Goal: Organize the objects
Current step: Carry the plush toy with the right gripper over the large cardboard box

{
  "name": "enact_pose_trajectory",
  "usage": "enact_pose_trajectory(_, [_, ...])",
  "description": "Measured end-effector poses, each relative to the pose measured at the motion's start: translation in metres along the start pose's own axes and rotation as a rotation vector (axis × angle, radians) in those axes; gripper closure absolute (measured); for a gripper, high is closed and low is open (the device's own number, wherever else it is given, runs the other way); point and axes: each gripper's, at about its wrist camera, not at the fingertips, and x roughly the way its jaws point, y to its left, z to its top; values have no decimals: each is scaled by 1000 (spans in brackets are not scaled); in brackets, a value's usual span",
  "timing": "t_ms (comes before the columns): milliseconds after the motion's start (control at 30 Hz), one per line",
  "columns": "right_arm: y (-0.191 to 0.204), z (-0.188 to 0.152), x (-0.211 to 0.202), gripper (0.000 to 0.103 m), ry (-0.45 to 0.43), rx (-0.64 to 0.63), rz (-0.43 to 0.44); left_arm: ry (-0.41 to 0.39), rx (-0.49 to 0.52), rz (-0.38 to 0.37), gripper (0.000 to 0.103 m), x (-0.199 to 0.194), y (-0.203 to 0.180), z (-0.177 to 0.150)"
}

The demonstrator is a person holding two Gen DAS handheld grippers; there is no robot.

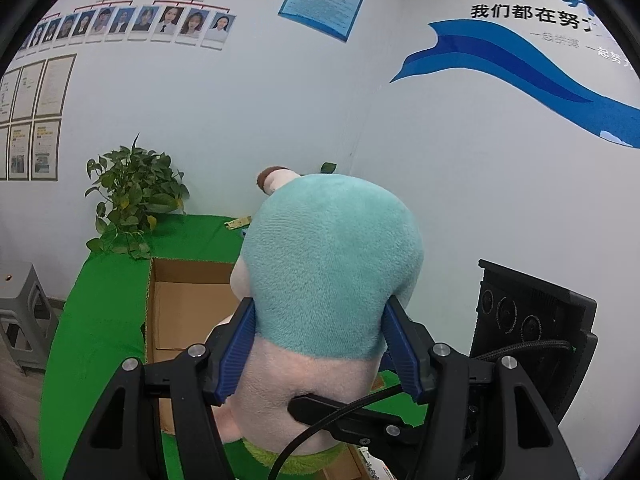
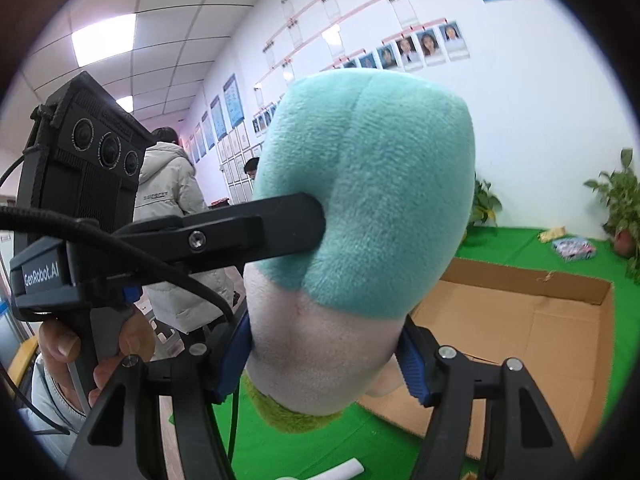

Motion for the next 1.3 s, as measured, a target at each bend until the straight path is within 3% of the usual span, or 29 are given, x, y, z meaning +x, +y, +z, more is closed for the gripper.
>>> enact_pose_trajectory(133, [-34, 0, 42, 40, 44, 36, 12, 39, -36, 12, 44, 49, 46, 6])
enact_pose_trajectory(267, [-74, -13, 90, 40, 121, 103, 26, 111, -107, 33, 44, 99, 88, -8])
enact_pose_trajectory(633, [-166, -102, 211, 41, 370, 335, 146, 338, -285, 167, 44, 206, 199, -106])
enact_pose_trajectory(800, [-189, -121, 237, 41, 457, 391, 199, 379, -346, 231, 46, 219, 218, -134])
enact_pose_trajectory(967, [-195, -127, 246, 39, 493, 397, 205, 377, -393, 248, 47, 231, 244, -137])
enact_pose_trajectory(1133, [-205, -131, 248, 22, 496, 444, 231, 379, -406, 244, 49, 230, 251, -131])
enact_pose_trajectory(1300, [-207, -133, 233, 20, 507, 460, 212, 384, -380, 237, 49, 231, 249, -125])
